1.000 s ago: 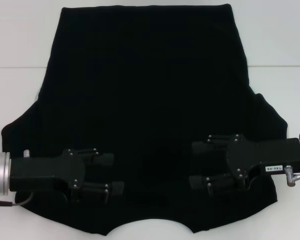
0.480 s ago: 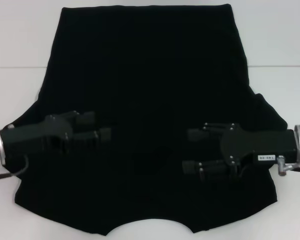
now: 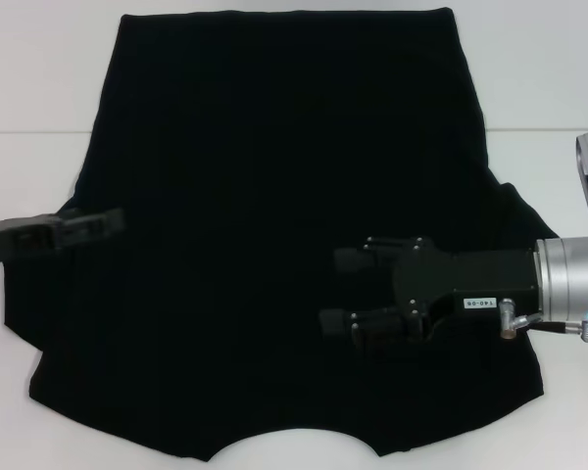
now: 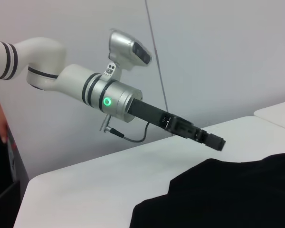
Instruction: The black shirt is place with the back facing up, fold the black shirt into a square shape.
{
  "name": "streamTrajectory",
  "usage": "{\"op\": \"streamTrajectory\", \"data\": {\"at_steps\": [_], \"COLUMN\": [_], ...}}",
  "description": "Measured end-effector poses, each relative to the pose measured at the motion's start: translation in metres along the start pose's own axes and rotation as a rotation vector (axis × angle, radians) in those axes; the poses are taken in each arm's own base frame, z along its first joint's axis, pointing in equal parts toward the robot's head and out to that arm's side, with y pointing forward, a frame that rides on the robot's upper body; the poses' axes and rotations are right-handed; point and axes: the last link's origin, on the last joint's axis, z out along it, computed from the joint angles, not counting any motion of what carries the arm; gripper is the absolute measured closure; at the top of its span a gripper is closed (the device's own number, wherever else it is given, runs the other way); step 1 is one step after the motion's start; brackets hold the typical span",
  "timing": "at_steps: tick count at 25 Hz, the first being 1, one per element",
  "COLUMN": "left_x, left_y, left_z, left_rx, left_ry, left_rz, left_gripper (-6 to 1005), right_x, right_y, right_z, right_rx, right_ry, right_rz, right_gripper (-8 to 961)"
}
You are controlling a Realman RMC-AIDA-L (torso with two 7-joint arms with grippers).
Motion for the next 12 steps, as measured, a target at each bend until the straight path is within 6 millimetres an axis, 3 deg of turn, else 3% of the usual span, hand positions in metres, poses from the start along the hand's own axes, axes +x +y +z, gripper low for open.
{"op": "streamTrajectory", "data": {"at_steps": [12], "left_x": [-0.013], "left_y": [-0.031], "left_z": [-0.035], "left_rx": [0.215], "left_ry": [-0.047], "left_rz": [-0.222], "left_gripper": [155], "right_x": [-0.004], "right_y": [-0.004], "right_z": [0.004], "right_rx": [0.012], "right_ry": [-0.004], "right_rz": [-0.009], "right_gripper": [36]}}
